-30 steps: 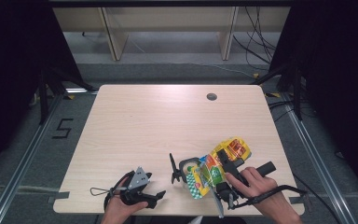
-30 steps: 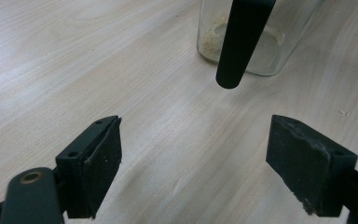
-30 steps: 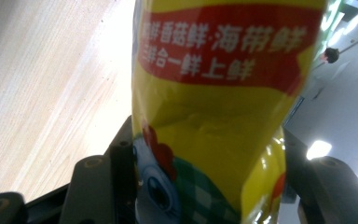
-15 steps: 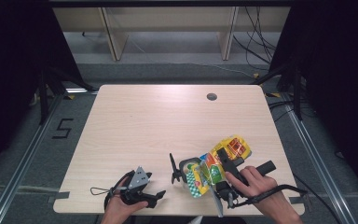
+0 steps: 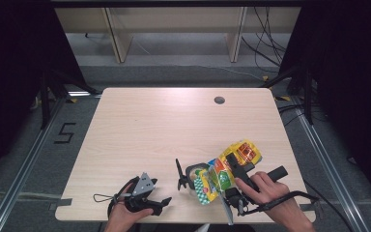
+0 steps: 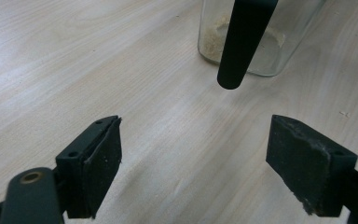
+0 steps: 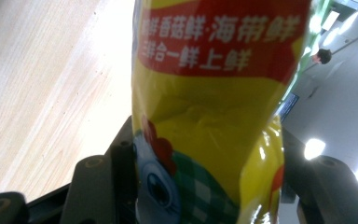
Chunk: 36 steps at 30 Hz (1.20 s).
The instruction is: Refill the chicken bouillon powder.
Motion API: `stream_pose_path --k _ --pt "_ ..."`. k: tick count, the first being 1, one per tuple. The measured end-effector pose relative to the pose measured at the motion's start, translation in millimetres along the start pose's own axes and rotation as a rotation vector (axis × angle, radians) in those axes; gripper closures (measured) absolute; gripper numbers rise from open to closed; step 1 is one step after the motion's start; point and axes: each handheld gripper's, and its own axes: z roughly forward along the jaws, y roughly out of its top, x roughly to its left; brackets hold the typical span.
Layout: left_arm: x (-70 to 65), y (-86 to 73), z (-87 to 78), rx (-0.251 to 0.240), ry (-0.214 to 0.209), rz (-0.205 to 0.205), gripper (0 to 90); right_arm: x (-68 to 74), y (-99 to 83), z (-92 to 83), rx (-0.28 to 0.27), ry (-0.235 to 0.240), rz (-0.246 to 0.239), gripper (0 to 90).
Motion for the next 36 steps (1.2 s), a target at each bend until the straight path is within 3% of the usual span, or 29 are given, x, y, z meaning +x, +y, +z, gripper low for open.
stream_pose_path --k 2,4,6,7,10,15,21,25,26,29,32,36 --pt "0.1 0.0 0.1 -0.001 -0.001 0.0 17.6 3.5 -0.7 -2.4 0.026 0.007 0.043 43.5" --pt "-0.6 -0.1 0.7 -0.008 0.003 -0.016 17.6 2.9 -0.5 -2.3 0.017 0.008 0.035 43.6" --pt "0.5 -0.2 0.4 -0.008 0.005 -0.001 17.6 4.4 0.7 -1.7 0.02 0.011 0.039 43.6" --pt "-0.4 -0.2 1.1 -0.019 0.002 -0.016 17.6 4.9 0.6 -1.6 0.021 0.014 0.043 43.6" --pt "0.2 -0.1 0.0 -0.002 0.007 -0.003 17.6 4.9 0.1 -1.4 0.016 0.012 0.039 43.6" --pt "-0.7 -0.4 0.8 -0.017 0.003 -0.017 17.6 4.9 -0.4 -1.2 0.016 0.01 0.038 43.6" --pt "3.3 0.4 -1.8 0.01 0.009 0.036 17.5 4.9 0.4 -1.2 0.013 0.011 0.038 43.6" --pt "2.5 0.4 -0.6 -0.001 0.008 0.02 17.6 4.9 1.1 -1.5 0.011 0.013 0.037 43.6" --pt "3.5 0.5 -1.7 0.011 0.009 0.034 17.6 4.7 1.2 -1.5 0.01 0.013 0.038 43.6" --pt "1.7 0.6 -0.3 -0.021 0.0 -0.003 17.5 5.9 1.6 -2.1 0.013 0.01 0.046 43.6" --pt "2.8 0.2 -1.4 -0.002 0.007 0.018 17.6 5.2 2.4 -2.4 0.01 0.012 0.043 43.7" --pt "2.1 0.7 -0.8 -0.01 0.005 0.01 17.6 4.9 5.7 -2.7 -0.009 0.012 0.052 43.7"
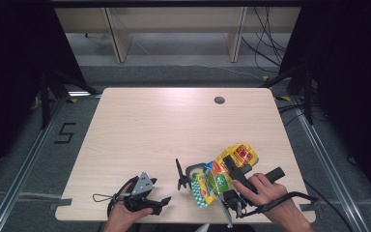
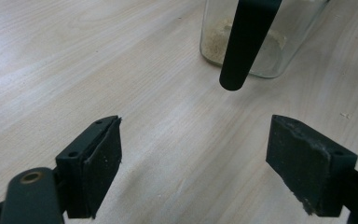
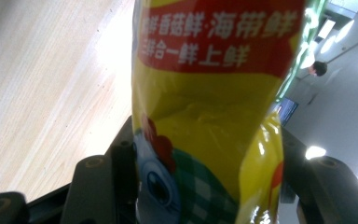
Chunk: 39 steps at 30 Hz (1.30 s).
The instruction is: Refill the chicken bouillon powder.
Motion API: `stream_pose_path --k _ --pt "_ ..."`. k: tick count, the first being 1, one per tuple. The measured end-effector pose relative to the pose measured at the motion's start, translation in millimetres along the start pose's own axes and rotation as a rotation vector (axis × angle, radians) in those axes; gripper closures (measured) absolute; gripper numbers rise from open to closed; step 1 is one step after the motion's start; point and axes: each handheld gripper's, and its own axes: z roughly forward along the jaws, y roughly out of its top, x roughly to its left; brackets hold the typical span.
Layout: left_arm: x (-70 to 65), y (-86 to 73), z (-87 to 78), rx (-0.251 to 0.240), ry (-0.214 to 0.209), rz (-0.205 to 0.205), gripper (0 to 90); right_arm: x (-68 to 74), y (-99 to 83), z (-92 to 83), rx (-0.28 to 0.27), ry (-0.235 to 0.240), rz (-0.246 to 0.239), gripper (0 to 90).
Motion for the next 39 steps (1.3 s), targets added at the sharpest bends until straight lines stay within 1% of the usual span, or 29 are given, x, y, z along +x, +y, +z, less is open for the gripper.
stream_pose_path --k 1,2,3,4,5,6,7,8,9,10,11,12,14,15,17,18,19,20,21,22,23,29,30,31,32,33,35,37,39 --pt "0.9 0.0 -1.3 0.014 0.002 0.018 17.6 -0.2 0.3 0.3 0.002 0.002 -0.002 43.7" --pt "0.3 -0.1 -2.2 0.026 0.007 0.004 17.6 -0.2 0.1 0.5 0.003 0.003 -0.007 43.8" --pt "-0.1 -0.2 -1.3 0.009 0.005 -0.006 17.6 -0.1 -0.3 0.3 0.003 0.002 -0.006 43.8" --pt "0.2 -0.2 -1.2 0.011 0.008 -0.01 17.6 -0.1 -0.9 -0.3 0.006 -0.002 -0.006 43.8" --pt "-0.4 -0.2 0.0 -0.003 -0.002 -0.017 17.6 -0.3 -1.3 -0.6 0.004 -0.002 -0.003 43.8" --pt "0.3 0.1 -0.2 0.003 0.005 0.001 17.6 -1.3 -1.5 -1.4 0.003 0.0 -0.006 43.8" --pt "0.8 0.4 -0.5 0.015 0.001 0.009 17.6 -0.3 -0.8 -1.6 0.002 0.004 0.013 43.8" --pt "1.8 0.8 -1.0 0.024 0.005 0.022 17.6 -1.5 0.2 -2.0 -0.001 -0.005 -0.003 43.8" --pt "0.0 0.6 -0.4 0.014 0.006 -0.001 17.6 -1.2 0.9 -1.7 -0.002 -0.003 0.004 43.8" --pt "0.2 0.5 0.4 0.007 0.002 0.004 17.6 -1.2 1.1 -1.5 -0.002 -0.004 0.002 43.8" --pt "-1.8 0.2 0.6 0.003 -0.001 -0.018 17.6 -0.9 1.0 -1.4 0.001 -0.004 -0.001 43.8" --pt "-2.6 0.0 0.6 -0.001 -0.004 -0.025 17.6 -1.0 0.8 -1.3 0.003 0.0 -0.002 43.8" --pt "-2.3 0.2 0.3 -0.007 0.003 -0.022 17.6 -1.1 0.5 -2.1 0.002 0.0 0.001 43.8" --pt "-0.3 0.8 -0.5 0.005 -0.002 0.004 17.6 -1.1 0.7 -2.6 -0.001 -0.002 0.001 43.9" --pt "1.1 0.5 -1.2 0.017 0.006 0.021 17.6 -1.1 0.6 -2.3 -0.002 -0.003 0.002 43.8" --pt "0.9 0.5 -1.3 0.013 0.003 0.018 17.6 -1.3 0.2 -2.2 -0.003 -0.003 0.0 43.9" --pt "0.2 0.2 -1.4 0.019 0.01 -0.004 17.6 -1.3 -0.1 -2.3 -0.003 -0.003 -0.001 43.9" --pt "0.4 0.4 -1.4 0.019 0.011 -0.002 17.6 -1.0 -0.4 -2.4 -0.003 -0.004 0.001 43.9" --pt "0.5 0.6 -1.5 0.014 0.001 0.006 17.5 -0.6 -0.7 -2.5 -0.001 -0.003 0.007 43.9" --pt "0.6 0.3 -1.7 0.021 0.009 0.005 17.6 2.2 -1.3 -3.8 0.025 0.005 0.049 43.9" --pt "0.5 0.0 -1.6 0.02 0.01 0.001 17.6 -0.5 -1.6 -2.2 0.004 -0.003 0.007 43.9" --pt "0.4 0.2 -1.4 0.018 0.009 -0.004 17.6 0.1 -4.9 -1.7 0.02 0.006 0.009 43.9" --pt "1.1 0.4 -1.1 0.011 -0.002 0.008 17.6 0.0 -4.7 -1.9 0.017 0.006 0.012 43.9" --pt "1.4 0.7 -1.1 0.015 0.001 0.015 17.6 0.4 -3.9 -1.8 0.01 0.003 0.015 43.9" --pt "0.4 0.4 -0.4 0.006 0.001 0.002 17.6 0.6 -2.7 -2.2 0.007 0.004 0.014 43.9" --pt "1.0 0.0 -0.2 0.003 0.001 0.008 17.6 0.7 -1.4 -2.1 0.0 0.005 0.012 43.9" --pt "0.7 0.0 -0.8 0.008 0.009 -0.007 17.6 1.1 0.0 -2.0 -0.009 0.005 0.02 44.2" --pt "0.9 0.2 -0.7 0.002 0.002 0.0 17.6 1.0 -1.8 -2.5 0.001 0.006 0.03 44.2" --pt "1.0 0.2 -0.5 0.0 -0.001 0.002 17.6 0.5 -2.5 -2.5 0.007 0.003 0.018 44.2"
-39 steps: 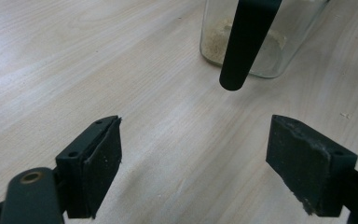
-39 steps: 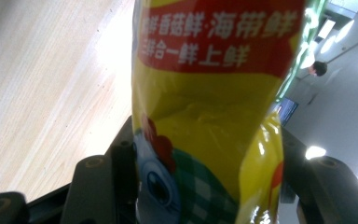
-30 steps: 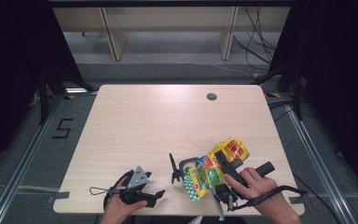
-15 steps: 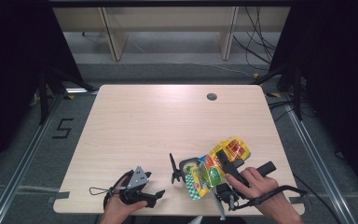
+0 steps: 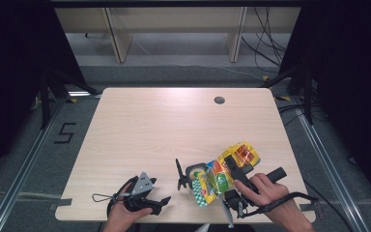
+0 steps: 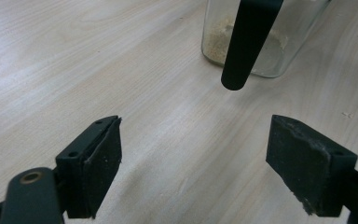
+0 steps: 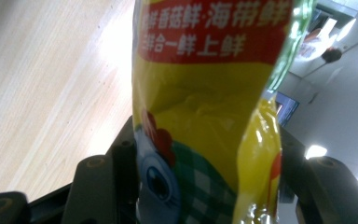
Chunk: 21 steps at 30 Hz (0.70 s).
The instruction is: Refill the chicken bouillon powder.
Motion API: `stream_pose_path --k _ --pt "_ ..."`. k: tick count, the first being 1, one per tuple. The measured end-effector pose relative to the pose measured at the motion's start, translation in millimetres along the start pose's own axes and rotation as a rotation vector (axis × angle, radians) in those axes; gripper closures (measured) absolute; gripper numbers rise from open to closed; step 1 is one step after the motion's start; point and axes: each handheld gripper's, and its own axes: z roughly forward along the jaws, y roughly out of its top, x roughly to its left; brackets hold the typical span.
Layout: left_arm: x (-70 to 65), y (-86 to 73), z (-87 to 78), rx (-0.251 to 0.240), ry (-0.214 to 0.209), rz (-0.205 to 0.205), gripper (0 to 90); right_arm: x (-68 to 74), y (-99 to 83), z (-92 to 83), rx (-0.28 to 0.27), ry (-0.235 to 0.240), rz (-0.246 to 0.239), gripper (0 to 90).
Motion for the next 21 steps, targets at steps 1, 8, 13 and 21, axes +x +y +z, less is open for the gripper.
stream_pose_path --k 1,8,13,21 --pt "-1.5 -0.4 0.3 0.001 0.003 -0.027 17.6 0.4 0.8 -0.1 -0.003 0.001 -0.005 44.3" --pt "-1.2 -0.3 0.1 0.002 0.0 -0.027 17.6 -0.3 1.1 -0.4 -0.005 -0.004 -0.003 44.4" --pt "-1.5 -0.4 0.4 0.001 0.0 -0.028 17.6 3.8 2.1 0.6 0.0 0.007 0.035 44.7" --pt "0.2 0.0 -0.2 0.002 0.001 0.001 17.6 0.5 1.3 0.4 -0.011 0.003 -0.003 44.8"
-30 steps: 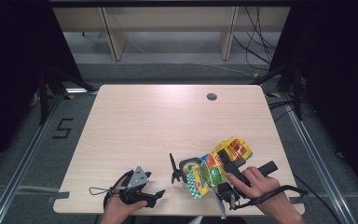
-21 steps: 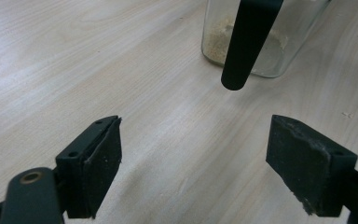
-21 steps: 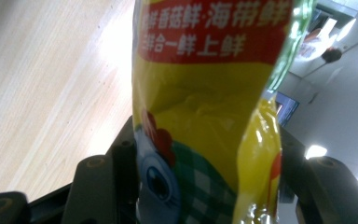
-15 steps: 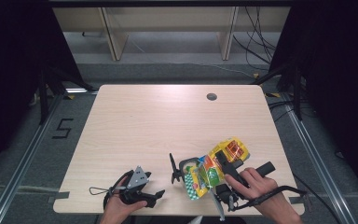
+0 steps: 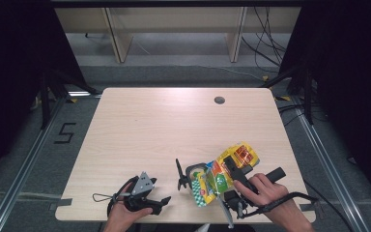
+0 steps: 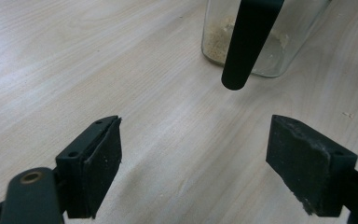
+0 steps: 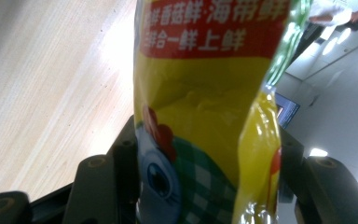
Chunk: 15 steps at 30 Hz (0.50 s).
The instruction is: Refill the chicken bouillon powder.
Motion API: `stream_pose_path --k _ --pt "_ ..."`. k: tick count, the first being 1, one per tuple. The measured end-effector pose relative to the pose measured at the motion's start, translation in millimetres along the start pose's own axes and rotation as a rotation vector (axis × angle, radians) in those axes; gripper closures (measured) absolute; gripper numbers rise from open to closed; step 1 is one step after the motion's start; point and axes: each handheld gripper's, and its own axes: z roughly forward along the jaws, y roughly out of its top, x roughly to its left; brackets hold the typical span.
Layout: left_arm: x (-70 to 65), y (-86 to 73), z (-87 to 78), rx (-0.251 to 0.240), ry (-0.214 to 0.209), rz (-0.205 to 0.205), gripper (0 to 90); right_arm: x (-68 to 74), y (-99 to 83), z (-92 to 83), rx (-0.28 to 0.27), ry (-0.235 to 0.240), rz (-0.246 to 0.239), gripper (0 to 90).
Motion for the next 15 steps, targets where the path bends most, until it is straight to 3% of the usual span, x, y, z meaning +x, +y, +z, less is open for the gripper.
stream_pose_path --k 1,5,7,8,10,15 --pt "-1.4 -0.5 -0.2 -0.003 0.004 -0.026 17.5 -0.3 -0.2 -0.1 0.0 0.004 -0.002 44.9" --pt "-0.3 -0.6 -1.0 0.01 0.003 -0.017 17.6 0.0 -1.6 -0.6 0.0 -0.003 0.005 44.8" --pt "1.5 0.2 -1.4 0.004 0.007 0.011 17.6 -1.4 -2.3 -0.8 0.002 -0.002 -0.004 44.9" --pt "1.0 0.3 -1.2 0.006 0.009 0.002 17.6 -0.3 -2.7 -1.8 0.016 -0.001 0.013 44.9" --pt "-0.4 -0.4 -0.1 -0.006 0.002 -0.013 17.6 -1.5 -3.7 -1.3 0.008 0.0 0.001 44.9" --pt "-0.2 -0.3 -0.3 -0.001 0.002 -0.011 17.5 -1.9 -5.1 -1.5 0.01 -0.002 -0.001 44.9"
